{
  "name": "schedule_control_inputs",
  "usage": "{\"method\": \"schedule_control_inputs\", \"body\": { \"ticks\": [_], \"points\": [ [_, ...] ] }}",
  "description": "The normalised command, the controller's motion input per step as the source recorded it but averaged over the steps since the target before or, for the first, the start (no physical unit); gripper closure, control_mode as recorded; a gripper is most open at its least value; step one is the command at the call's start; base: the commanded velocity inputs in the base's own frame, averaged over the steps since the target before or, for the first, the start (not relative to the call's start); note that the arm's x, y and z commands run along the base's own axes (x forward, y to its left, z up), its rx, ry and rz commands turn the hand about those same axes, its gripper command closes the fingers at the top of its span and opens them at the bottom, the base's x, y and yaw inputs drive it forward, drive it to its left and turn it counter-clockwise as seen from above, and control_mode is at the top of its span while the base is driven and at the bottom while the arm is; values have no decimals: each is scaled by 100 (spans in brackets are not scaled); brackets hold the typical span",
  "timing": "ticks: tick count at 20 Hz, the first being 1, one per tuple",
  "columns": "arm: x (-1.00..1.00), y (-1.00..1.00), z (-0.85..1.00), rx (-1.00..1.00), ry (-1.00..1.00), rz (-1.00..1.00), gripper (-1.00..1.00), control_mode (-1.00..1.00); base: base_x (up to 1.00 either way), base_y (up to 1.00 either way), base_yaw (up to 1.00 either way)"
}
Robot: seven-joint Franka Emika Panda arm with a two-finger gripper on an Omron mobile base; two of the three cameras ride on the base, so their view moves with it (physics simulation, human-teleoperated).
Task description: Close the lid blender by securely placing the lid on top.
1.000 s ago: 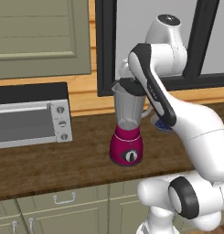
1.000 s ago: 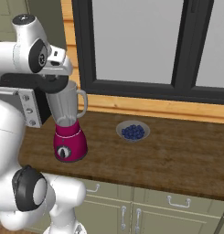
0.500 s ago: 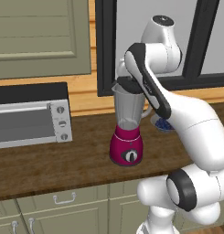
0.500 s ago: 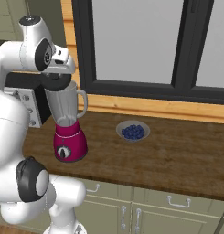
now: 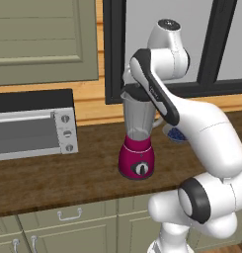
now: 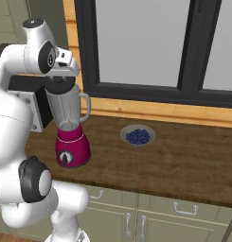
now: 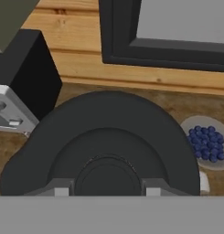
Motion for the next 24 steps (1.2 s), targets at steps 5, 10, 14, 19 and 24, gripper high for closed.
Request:
{"method": "schedule_control_inputs", "body": {
  "ticks": [5,10,14,19,24],
  "points": [
    [13,4,-15,-3,0,0,100,-100,0,0,0],
    [13,2,-14,-1,1,0,100,-100,0,0,0],
    [10,1,-14,0,0,0,100,-100,0,0,0],
    [16,0,-8,0,0,0,100,-100,0,0,0],
    [24,0,0,0,0,0,100,-100,0,0,0]
  ]
}}
